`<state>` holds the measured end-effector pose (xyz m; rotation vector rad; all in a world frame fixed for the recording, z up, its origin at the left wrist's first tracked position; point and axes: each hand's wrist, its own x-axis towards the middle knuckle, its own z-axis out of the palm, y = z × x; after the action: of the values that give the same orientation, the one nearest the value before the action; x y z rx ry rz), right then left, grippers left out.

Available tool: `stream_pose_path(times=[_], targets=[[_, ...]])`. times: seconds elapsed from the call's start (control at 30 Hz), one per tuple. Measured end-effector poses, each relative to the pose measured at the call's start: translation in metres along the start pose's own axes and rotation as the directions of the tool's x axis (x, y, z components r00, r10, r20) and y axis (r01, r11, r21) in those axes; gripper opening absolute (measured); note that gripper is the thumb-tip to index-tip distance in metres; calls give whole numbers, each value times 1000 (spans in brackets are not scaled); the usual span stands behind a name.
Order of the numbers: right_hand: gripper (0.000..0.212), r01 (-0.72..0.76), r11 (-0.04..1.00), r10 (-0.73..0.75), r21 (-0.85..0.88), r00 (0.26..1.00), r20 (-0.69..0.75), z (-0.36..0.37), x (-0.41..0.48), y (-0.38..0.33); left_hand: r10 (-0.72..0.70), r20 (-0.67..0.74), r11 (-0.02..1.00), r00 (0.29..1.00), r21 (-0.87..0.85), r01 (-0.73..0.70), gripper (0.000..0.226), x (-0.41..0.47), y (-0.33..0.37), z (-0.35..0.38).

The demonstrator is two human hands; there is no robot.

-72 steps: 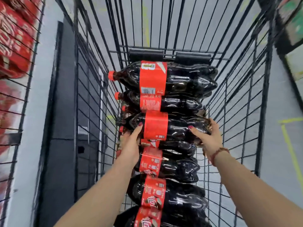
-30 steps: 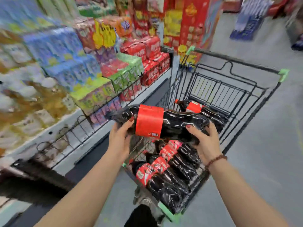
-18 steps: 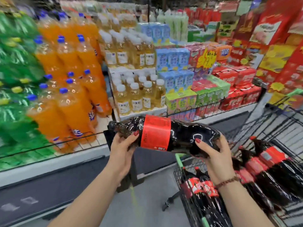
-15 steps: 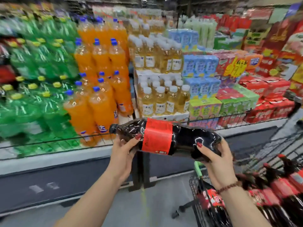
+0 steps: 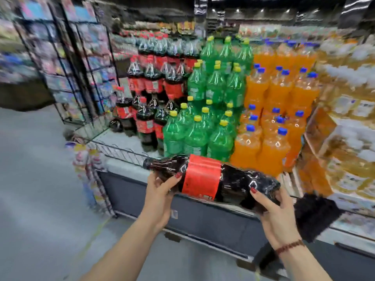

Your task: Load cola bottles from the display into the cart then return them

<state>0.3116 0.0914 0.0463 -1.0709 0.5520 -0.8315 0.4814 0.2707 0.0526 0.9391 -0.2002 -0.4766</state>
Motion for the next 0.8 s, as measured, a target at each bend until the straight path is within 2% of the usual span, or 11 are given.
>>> stream_pose_path(times=[0.07,0.13,0.2,0.27,0.37,0.4,0.53,0.67,0.8], targets=[[80,-29,1000,28,3,998,61,45,12,17,37,-53,999,998,-6,-37,52,17,24,-30],[93,-62,998,64,-20,992,109,85,23,34,81,-137,997,987,-3,-82,56,34,46,-60],[96,-94,995,97,-23,983,159,121,36,49,106,-206,994,973,10,-106,58,51,64,-88],[84,-134,991,134,-12,965,224,157,49,62,136,-252,991,958,17,-136,63,68,81,-112],[43,-169,986,160,3,940,302,207,73,85,197,-303,980,932,52,-190,66,92,107,-142],[39,-183,983,170,12,931,325,223,82,94,226,-307,974,924,76,-213,64,101,115,-149],[62,-248,968,218,33,899,379,288,118,127,296,-356,955,887,127,-268,46,145,144,-178],[50,-302,953,262,33,873,411,343,168,161,292,-411,956,864,149,-253,47,199,170,-203],[49,-361,933,328,-2,846,420,393,207,189,301,-459,953,836,156,-258,42,254,188,-222]])
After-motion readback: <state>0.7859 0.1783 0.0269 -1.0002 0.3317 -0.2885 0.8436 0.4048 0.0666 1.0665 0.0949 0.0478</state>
